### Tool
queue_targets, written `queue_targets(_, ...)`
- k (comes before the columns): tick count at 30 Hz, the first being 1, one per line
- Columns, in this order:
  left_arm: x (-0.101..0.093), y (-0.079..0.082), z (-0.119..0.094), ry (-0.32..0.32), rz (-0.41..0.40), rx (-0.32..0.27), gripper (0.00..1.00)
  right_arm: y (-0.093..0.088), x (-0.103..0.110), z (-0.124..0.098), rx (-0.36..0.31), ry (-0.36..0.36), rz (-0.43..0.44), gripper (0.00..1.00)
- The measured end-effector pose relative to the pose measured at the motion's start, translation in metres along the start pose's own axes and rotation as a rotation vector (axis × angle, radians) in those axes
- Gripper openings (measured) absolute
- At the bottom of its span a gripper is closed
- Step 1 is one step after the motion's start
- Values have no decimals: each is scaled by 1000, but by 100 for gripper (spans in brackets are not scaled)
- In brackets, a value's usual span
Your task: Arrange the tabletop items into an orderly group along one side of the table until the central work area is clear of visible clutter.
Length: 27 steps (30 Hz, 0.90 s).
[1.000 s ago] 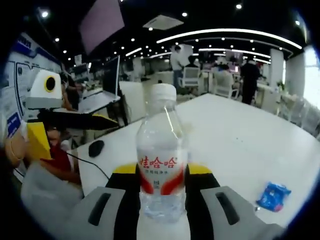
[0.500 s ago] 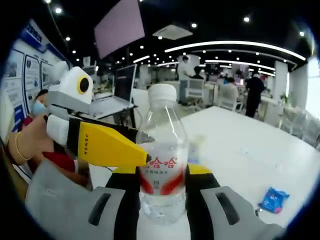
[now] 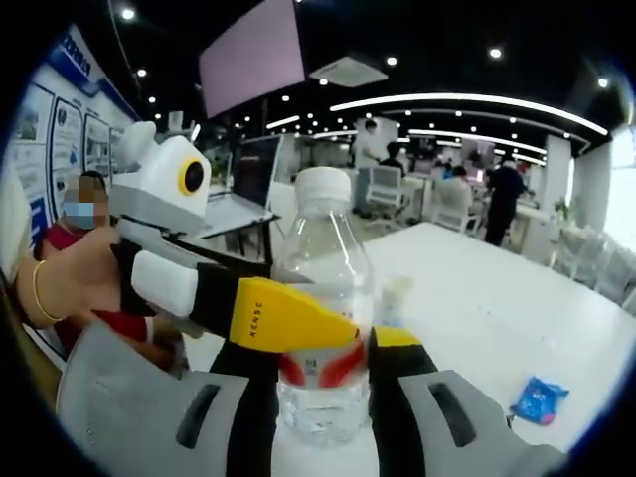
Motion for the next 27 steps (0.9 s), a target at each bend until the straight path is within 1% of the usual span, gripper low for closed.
queue_targets(7,-4,1,-4,-22,-9,-22,39,2,3,-3,-8,-15,-20,34)
queue_targets(12,-5,1,-7,-43,25,-4,38,1,6,-5,-7,-14,-36,36)
queue_targets(14,-6,0,-9,-59,55,5,37,0,8,-5,-9,-7,-46,36)
queue_targets(15,-8,0,-10,-82,92,18,37,0,8,-6,-7,-3,-53,36)
queue_targets(16,-8,0,-10,-88,105,18,37,0,9,-7,-10,2,-55,37)
queue_targets(19,-6,3,-14,-120,119,26,36,1,11,-10,-21,33,-38,37)
queue_targets(20,-7,3,-15,-151,127,35,36,1,11,-10,-20,46,-31,37)
queue_targets(22,-9,4,-15,-202,138,33,36,1,12,-11,-16,65,-20,38)
queue_targets(24,-10,4,-15,-223,146,43,36,2,13,-13,-17,86,-23,39)
queue_targets(27,-13,5,-16,-267,193,58,36,1,14,-16,-15,130,-21,40)
Point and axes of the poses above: the point that each gripper's makers call its tool centre point, and the gripper's own axes: z roughly forward along the fingers, x roughly to its left, y roughly out of its top, the point moved 5 cm from there along -z, roughly backward along the fingers, and after that the axes turned 10 degrees about z, right-handed, at the moved point
